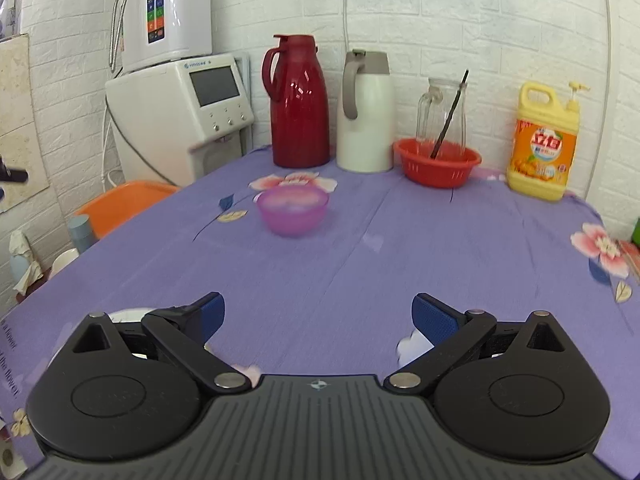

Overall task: Organize plates and bowls
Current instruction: 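Move the left gripper past the plate stack to the pink plastic bowl, then close the left gripper on the rim of the pink plastic bowl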

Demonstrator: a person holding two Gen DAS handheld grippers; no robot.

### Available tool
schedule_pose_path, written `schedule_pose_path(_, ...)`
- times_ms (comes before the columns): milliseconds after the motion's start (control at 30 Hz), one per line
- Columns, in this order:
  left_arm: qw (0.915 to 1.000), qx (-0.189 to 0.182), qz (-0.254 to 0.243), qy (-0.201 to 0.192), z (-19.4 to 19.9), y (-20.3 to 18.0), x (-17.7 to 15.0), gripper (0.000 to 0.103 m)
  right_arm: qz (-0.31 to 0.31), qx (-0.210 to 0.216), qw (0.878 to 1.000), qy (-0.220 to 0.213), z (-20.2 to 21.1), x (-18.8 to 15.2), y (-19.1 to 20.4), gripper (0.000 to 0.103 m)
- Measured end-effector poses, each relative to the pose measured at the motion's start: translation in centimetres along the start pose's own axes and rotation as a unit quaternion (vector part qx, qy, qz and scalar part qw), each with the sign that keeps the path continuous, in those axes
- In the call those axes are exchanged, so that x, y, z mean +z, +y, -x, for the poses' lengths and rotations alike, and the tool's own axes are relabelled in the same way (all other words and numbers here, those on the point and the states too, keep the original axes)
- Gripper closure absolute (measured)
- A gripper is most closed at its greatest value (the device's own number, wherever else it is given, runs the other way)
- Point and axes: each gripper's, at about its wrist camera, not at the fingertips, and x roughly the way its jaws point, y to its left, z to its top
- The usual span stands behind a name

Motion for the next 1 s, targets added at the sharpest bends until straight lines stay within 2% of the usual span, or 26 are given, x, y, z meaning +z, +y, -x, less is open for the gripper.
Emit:
schedule_pose_path(67, 0.9997, -0.019, -0.006, -0.014, -1.3, -2.4, 1.4, 0.03, 0.004, -0.009, 1.0, -0.006, -1.2, 1.4, -0.5, 0.0)
schedule_pose_path(133, 0.9982, -0.056, -0.022, 0.0, -3.4, -5.8, 1.8, 0.03, 0.002, -0.011, 1.0, -0.008, -3.1, 3.3, -1.0, 0.0)
schedule_pose_path(200, 0.9932, -0.101, -0.048, 0.035, -6.5, -9.8, 1.3, 0.03, 0.004, -0.008, 1.0, -0.005, -5.3, 5.1, -1.4, 0.0)
schedule_pose_path(267, 0.9837, -0.142, -0.074, 0.082, -9.9, -14.0, 0.3, 0.03, 0.014, -0.014, 1.0, 0.01, -8.0, 6.7, -1.6, 0.0)
schedule_pose_path(333, 0.9722, -0.179, -0.079, 0.128, -13.5, -17.3, -0.8, 0.03, 0.032, -0.017, 0.999, 0.031, -10.8, 7.8, -1.7, 0.0)
schedule_pose_path(400, 0.964, -0.197, -0.068, 0.165, -16.8, -19.5, -1.4, 0.03, 0.04, -0.013, 0.998, 0.055, -13.4, 8.5, -2.0, 0.0)
schedule_pose_path(467, 0.959, -0.203, -0.056, 0.19, -20.1, -21.3, -1.7, 0.03, 0.039, -0.004, 0.996, 0.078, -15.9, 9.0, -2.5, 0.0)
schedule_pose_path(667, 0.9565, -0.174, -0.06, 0.227, -27.2, -24.0, -2.4, 0.03, 0.035, 0.008, 0.992, 0.125, -22.3, 9.4, -3.5, 0.0)
schedule_pose_path(833, 0.9515, -0.175, -0.085, 0.238, -29.0, -25.1, -3.6, 0.031, 0.035, 0.028, 0.987, 0.153, -26.0, 9.1, -3.1, 0.0)
schedule_pose_path(1000, 0.9479, -0.183, -0.093, 0.244, -29.6, -25.5, -4.4, 0.034, 0.048, 0.048, 0.984, 0.162, -27.0, 8.6, -1.9, 0.0)
